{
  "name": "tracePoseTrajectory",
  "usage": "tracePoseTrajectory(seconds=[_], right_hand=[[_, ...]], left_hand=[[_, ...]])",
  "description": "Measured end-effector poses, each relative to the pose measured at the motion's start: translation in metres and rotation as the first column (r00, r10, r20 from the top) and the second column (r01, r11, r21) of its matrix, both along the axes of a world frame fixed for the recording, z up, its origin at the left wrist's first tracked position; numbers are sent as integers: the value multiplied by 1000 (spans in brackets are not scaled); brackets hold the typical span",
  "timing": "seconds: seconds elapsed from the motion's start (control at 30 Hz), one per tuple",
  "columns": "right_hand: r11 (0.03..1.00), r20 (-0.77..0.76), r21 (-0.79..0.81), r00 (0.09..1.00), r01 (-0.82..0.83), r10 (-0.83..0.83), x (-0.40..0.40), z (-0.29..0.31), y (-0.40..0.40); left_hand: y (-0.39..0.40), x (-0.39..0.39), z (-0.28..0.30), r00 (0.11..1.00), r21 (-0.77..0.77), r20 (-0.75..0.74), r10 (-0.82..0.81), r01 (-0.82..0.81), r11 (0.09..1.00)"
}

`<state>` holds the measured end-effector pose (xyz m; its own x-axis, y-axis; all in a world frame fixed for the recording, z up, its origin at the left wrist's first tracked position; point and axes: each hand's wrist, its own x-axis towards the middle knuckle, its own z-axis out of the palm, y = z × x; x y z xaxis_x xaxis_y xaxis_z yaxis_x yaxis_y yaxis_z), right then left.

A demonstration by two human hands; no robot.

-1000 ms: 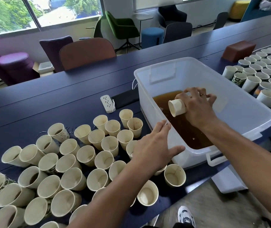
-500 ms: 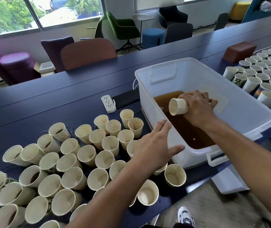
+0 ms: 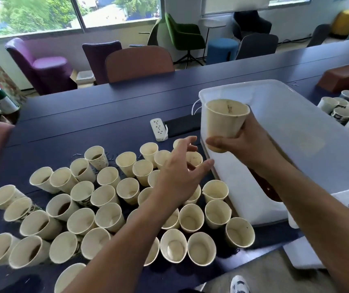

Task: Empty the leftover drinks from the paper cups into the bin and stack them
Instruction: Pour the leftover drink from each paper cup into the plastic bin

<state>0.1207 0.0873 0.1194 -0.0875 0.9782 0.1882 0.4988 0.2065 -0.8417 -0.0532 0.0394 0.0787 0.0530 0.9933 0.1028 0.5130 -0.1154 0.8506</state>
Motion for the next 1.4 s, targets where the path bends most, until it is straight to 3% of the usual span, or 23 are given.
tracePoseTrajectory(seconds=[0.23, 0.47, 0.6, 0.77, 0.9, 1.0, 1.13, 1.23, 1.33, 1.4], right_hand=[[955, -68, -117, 961, -273, 267, -89, -16, -13], [833, -143, -223, 862, -506, 486, -159, -39, -36], [767, -200, -241, 804, -595, 560, -193, -30, -40], [826, -19, -184, 842, -533, 540, -245, -38, -39], [811, 46, -178, 818, -558, 573, -283, -56, -46], [744, 94, -200, 743, -637, 662, -311, -70, -63], [668, 194, -235, 640, -706, 744, -347, -97, -87], [614, 244, -235, 566, -753, 787, -366, -113, -103], [558, 310, -225, 484, -799, 818, -377, -121, -116], [531, 354, -221, 440, -818, 825, -382, -127, -121]], left_hand=[[-30, -58, -18, 964, -76, 164, 207, -197, 977], [-77, -108, -47, 840, -153, 289, 460, -434, 888], [-101, -143, -56, 782, -179, 188, 595, -568, 803], [-133, -184, -65, 737, -117, 76, 671, -662, 741], [-172, -226, -78, 738, -178, -87, 669, -673, 718], [-207, -257, -92, 605, -148, -111, 788, -794, 589], [-239, -294, -104, 313, -119, -122, 942, -947, 299], [-253, -319, -112, 126, -182, -139, 982, -978, 100], [-259, -342, -124, 4, -295, -178, 984, -954, -50], [-260, -356, -132, -18, -370, -164, 986, -926, -79]])
